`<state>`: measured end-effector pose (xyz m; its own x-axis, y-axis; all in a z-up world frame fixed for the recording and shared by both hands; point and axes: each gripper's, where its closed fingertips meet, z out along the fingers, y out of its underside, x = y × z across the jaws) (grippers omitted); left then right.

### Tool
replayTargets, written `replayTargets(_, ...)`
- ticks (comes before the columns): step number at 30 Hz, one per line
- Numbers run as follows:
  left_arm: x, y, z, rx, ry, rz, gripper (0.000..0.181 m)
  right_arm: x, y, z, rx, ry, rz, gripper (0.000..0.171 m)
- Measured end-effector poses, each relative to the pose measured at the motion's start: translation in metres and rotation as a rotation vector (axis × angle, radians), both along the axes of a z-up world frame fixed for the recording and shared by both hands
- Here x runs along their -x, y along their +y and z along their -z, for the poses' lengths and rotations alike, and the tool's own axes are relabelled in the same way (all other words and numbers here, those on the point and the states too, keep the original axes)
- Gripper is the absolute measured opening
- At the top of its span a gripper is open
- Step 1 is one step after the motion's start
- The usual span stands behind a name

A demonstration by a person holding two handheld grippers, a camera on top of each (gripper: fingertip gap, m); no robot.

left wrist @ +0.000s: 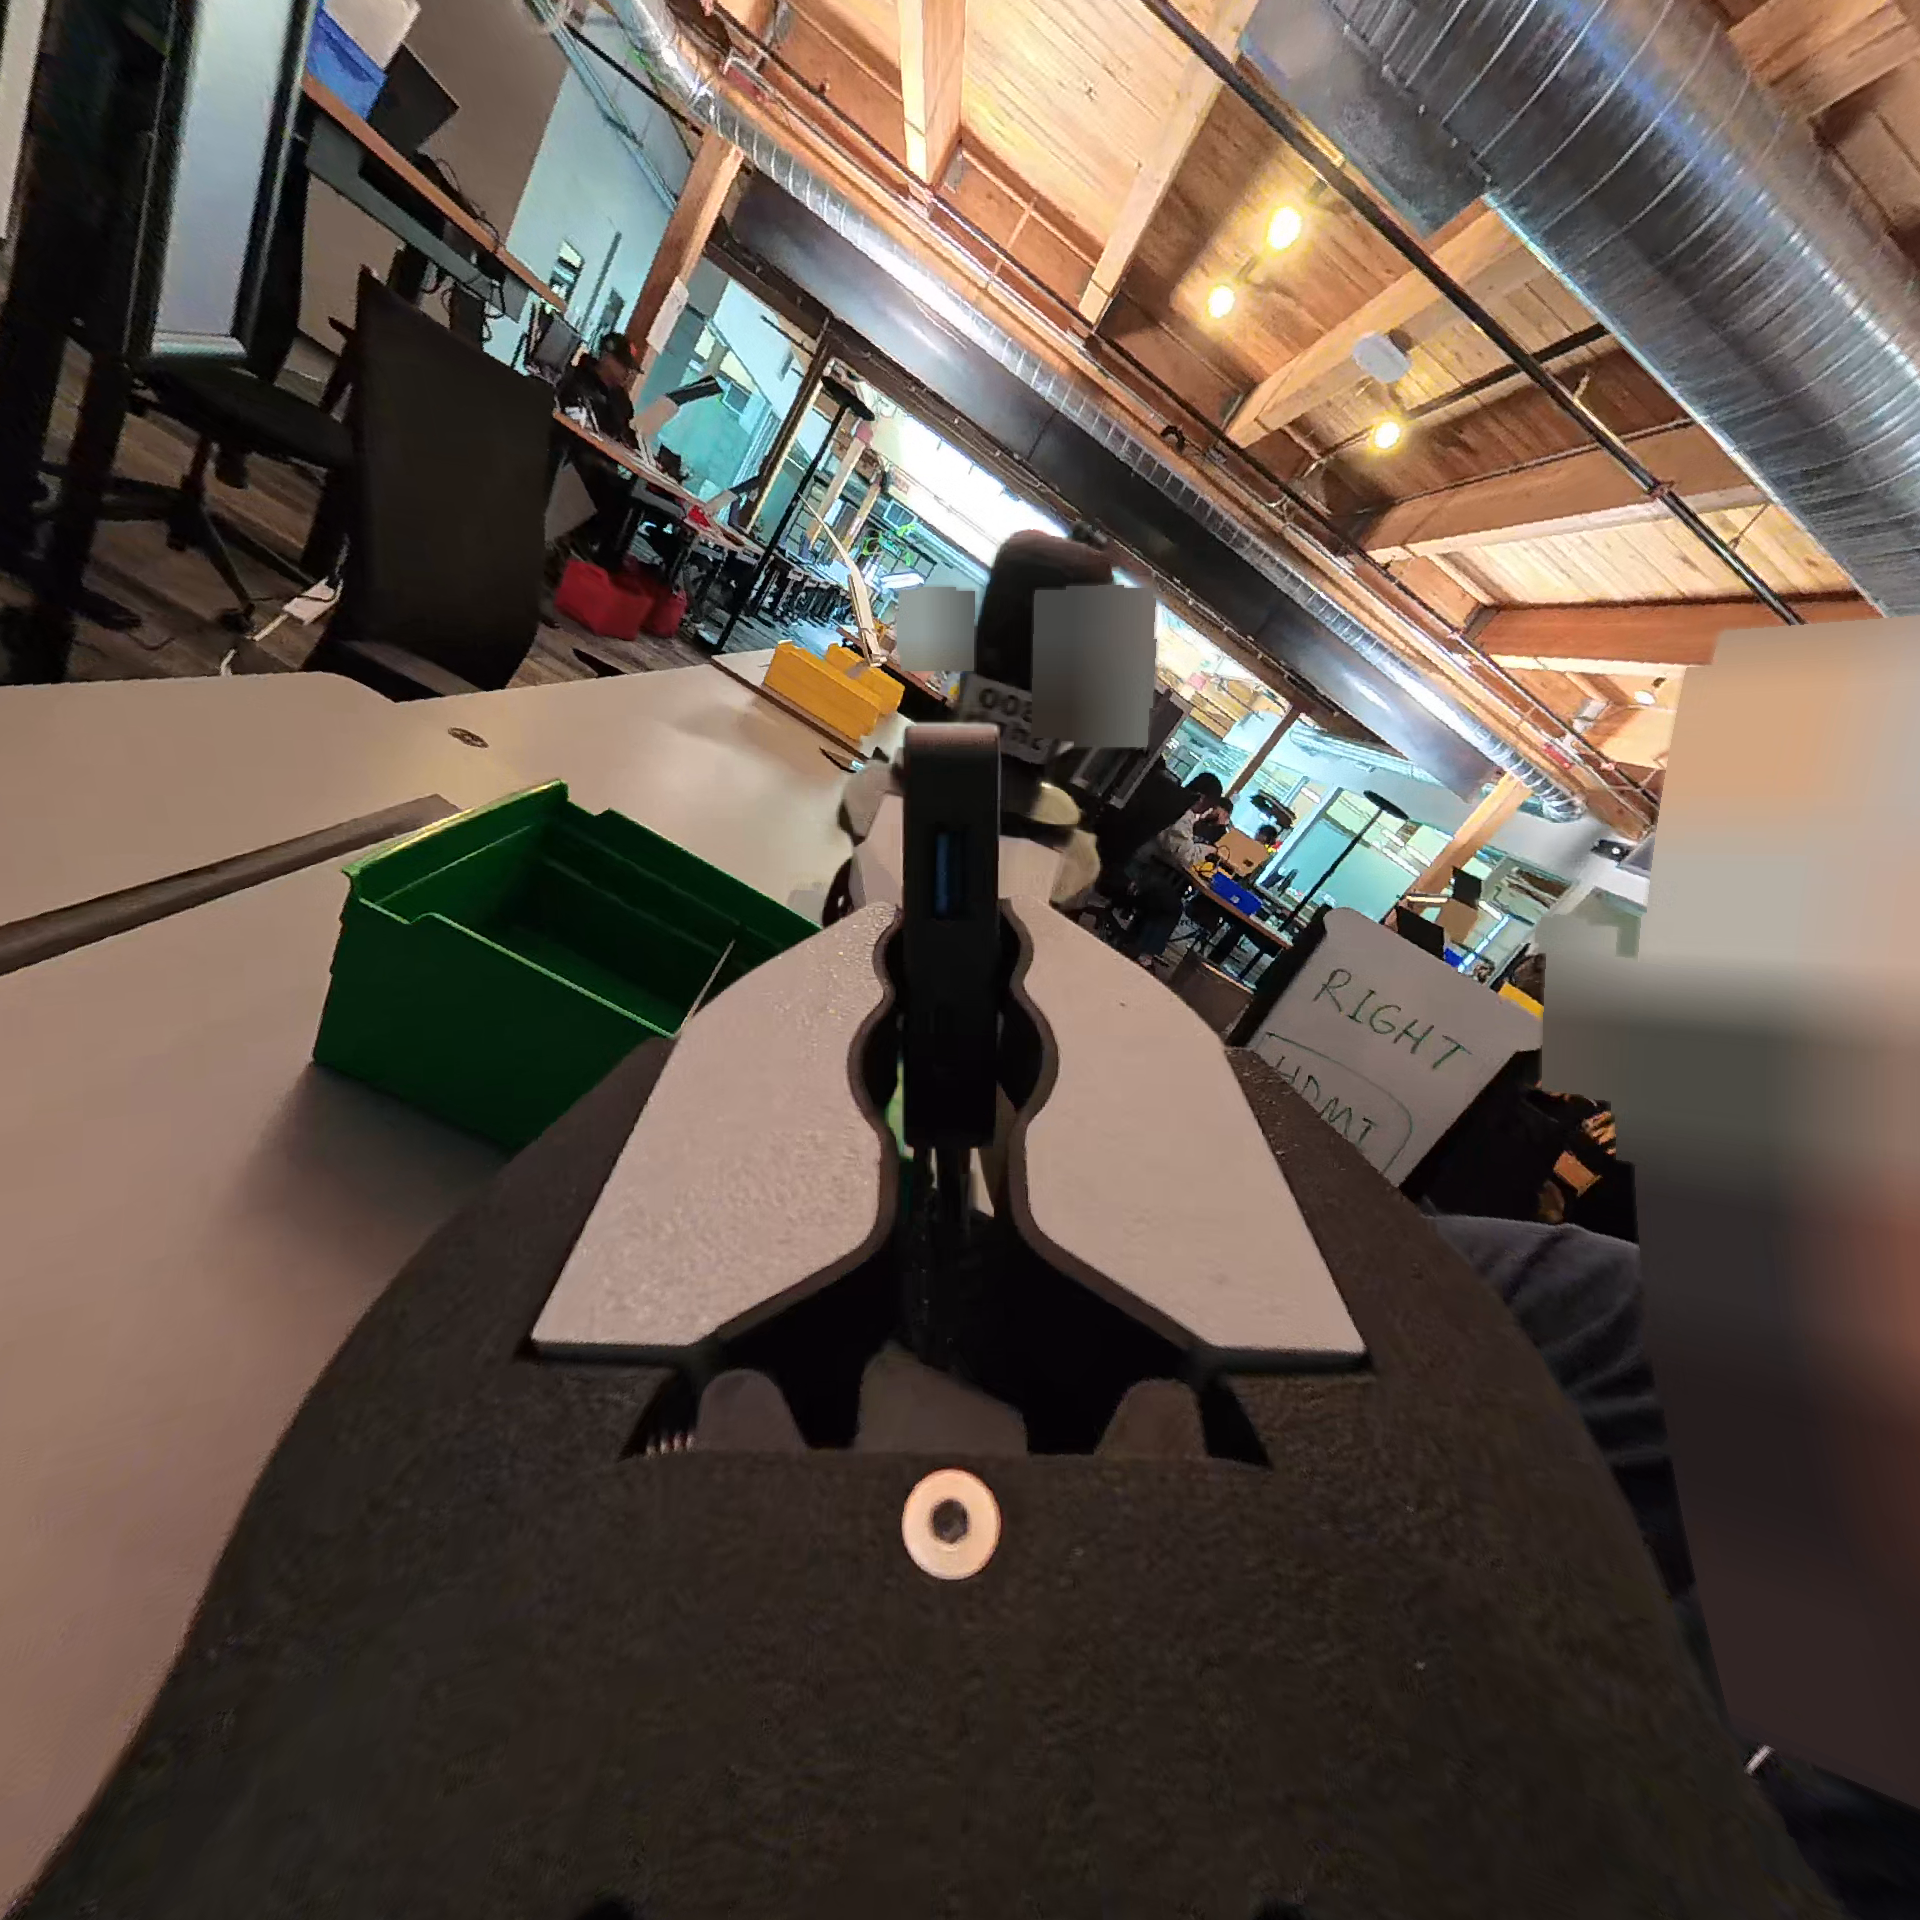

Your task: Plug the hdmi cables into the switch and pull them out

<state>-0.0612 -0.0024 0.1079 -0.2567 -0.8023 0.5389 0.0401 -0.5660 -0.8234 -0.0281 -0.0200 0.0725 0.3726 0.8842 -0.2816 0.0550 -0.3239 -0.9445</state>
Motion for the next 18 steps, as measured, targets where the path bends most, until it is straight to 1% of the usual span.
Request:
replayTargets(3, 0.006, 0.001, -0.003, -0.088, -0.002, -0.025, 0.021, -0.003, 0.002, 0.001, 0.130, 0.132, -0.047, 0.002)
replayTargets(5, 0.017, 0.009, -0.009, -0.202, 0.001, -0.117, 0.028, -0.006, 0.001, 0.000, 0.212, 0.206, -0.086, 0.002)
replayTargets(8, 0.036, 0.017, -0.021, -0.438, 0.025, -0.294, 0.039, -0.013, 0.005, 0.000, 0.285, 0.277, -0.089, 0.003)
replayTargets(11, 0.044, 0.007, -0.020, -0.732, 0.108, -0.377, 0.039, -0.021, 0.010, 0.005, 0.346, 0.304, -0.070, 0.003)
replayTargets(13, 0.041, 0.006, -0.007, -0.977, 0.230, -0.439, 0.039, -0.024, 0.012, 0.008, 0.381, 0.317, -0.069, 0.003)
replayTargets(15, 0.033, 0.010, 0.015, -1.198, 0.371, -0.487, 0.039, -0.025, 0.013, 0.009, 0.405, 0.332, -0.073, 0.002)
replayTargets(16, 0.028, 0.013, 0.027, -1.278, 0.441, -0.496, 0.040, -0.026, 0.013, 0.009, 0.417, 0.339, -0.077, 0.003)
replayTargets(18, 0.017, 0.020, 0.043, -1.371, 0.531, -0.514, 0.042, -0.025, 0.011, 0.009, 0.431, 0.345, -0.091, 0.002)
